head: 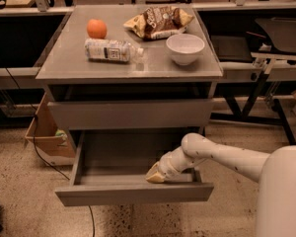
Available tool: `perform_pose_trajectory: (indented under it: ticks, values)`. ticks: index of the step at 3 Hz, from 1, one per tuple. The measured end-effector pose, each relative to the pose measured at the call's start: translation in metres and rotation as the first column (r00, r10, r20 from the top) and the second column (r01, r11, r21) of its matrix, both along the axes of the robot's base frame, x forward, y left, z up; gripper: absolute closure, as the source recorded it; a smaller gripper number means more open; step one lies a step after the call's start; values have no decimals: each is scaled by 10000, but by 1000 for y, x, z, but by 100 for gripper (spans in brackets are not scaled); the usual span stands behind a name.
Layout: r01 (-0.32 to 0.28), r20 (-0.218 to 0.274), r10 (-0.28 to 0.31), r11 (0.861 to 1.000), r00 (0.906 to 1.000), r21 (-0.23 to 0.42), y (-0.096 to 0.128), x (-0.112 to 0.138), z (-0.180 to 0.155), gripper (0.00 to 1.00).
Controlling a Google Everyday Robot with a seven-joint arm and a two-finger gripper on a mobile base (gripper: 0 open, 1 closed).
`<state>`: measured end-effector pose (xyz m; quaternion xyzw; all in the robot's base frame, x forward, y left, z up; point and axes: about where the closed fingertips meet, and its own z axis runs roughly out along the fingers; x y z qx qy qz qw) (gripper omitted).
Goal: Open middle drawer
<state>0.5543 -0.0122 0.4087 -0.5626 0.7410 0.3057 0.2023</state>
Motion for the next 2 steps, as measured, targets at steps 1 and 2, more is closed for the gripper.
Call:
perform_pose_trajectory:
  ticks: [1, 2]
  values:
    - [-146, -315, 144, 9999, 9994, -80, -3, -19, 3, 100]
    - [-233, -490, 226, 9996, 9985, -140, -5, -32, 7, 100]
